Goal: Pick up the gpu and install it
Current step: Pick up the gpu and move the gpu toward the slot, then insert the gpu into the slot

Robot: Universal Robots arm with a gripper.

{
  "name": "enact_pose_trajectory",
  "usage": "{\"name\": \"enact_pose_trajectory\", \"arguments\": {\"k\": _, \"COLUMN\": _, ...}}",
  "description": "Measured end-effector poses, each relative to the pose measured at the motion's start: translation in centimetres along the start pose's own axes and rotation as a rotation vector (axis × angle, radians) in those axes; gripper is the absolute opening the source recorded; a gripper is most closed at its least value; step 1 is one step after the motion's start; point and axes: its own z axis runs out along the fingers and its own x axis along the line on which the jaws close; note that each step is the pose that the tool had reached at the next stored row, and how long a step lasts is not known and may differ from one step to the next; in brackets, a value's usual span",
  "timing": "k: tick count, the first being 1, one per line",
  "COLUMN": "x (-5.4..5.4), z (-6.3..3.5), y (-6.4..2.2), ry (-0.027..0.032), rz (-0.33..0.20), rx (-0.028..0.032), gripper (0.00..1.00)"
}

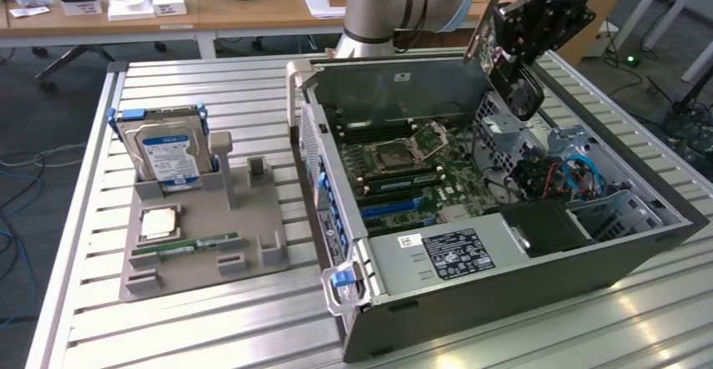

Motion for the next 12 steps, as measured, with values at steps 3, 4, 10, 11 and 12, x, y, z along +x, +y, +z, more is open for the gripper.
{"name": "enact_pose_trajectory", "arguments": {"k": 3, "x": 0.00, "z": -0.01, "y": 0.00, "ry": 0.0000, "rz": 0.000, "rx": 0.0001, "gripper": 0.26}}
{"name": "enact_pose_trajectory", "arguments": {"k": 4, "x": -0.01, "z": 0.00, "y": 0.00, "ry": 0.0000, "rz": 0.000, "rx": 0.0001, "gripper": 0.26}}
{"name": "enact_pose_trajectory", "arguments": {"k": 10, "x": 0.00, "z": 0.00, "y": 0.00, "ry": 0.0000, "rz": 0.000, "rx": 0.0000, "gripper": 0.26}}
{"name": "enact_pose_trajectory", "arguments": {"k": 11, "x": 0.00, "z": 0.00, "y": 0.00, "ry": 0.0001, "rz": 0.000, "rx": 0.0001, "gripper": 0.26}}
{"name": "enact_pose_trajectory", "arguments": {"k": 12, "x": 0.00, "z": 0.00, "y": 0.00, "ry": 0.0001, "rz": 0.000, "rx": 0.0001, "gripper": 0.26}}
